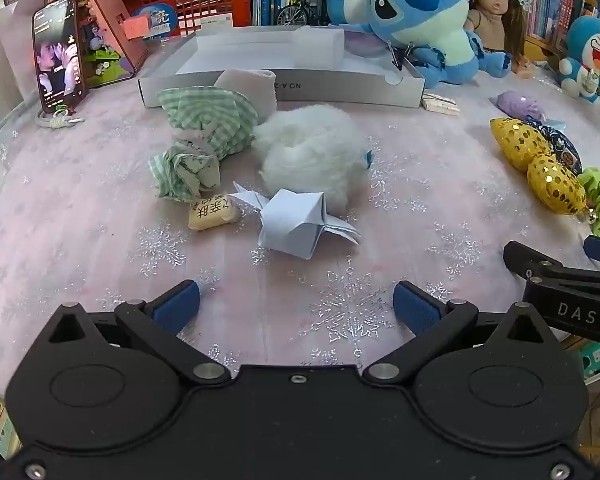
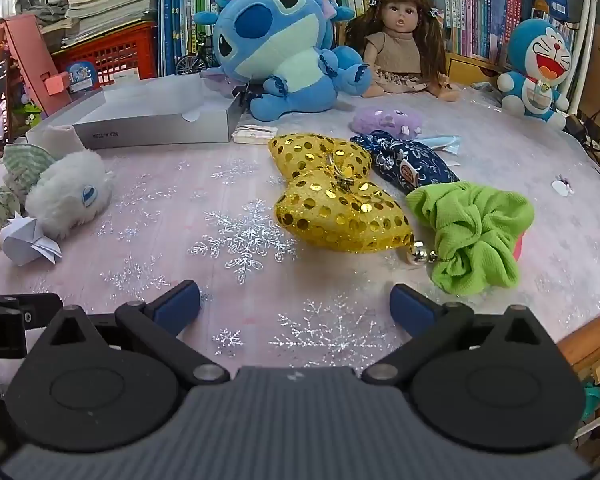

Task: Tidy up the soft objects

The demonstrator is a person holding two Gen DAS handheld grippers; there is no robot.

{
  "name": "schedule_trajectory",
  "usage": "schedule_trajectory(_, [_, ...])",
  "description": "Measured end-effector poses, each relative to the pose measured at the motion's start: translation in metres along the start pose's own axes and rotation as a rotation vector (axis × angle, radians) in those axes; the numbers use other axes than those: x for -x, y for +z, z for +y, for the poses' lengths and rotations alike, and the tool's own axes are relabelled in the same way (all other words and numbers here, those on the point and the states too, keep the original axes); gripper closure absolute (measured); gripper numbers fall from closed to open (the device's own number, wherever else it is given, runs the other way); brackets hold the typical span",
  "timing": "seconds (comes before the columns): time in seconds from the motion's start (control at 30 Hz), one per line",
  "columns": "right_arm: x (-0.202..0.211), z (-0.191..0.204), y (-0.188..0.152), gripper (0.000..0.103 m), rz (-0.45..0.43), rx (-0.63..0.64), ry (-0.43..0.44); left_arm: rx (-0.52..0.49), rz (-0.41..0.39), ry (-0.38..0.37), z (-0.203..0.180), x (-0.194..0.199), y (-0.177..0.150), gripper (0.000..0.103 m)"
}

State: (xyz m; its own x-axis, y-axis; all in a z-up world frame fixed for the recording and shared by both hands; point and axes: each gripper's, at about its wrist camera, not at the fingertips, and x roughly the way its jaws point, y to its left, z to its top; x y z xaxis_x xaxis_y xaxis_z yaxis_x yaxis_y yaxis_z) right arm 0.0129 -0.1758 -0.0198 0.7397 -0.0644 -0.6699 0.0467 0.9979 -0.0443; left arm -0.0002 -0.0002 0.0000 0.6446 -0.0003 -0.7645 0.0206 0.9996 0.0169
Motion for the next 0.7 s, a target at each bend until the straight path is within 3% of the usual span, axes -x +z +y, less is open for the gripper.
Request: schedule_trajectory(0.7, [-0.0002, 0.0012, 0.0007, 0.000, 0.005, 0.000, 0.000, 0.020, 0.019, -0.005, 0.0071, 0.0007, -0.0020, 0.000])
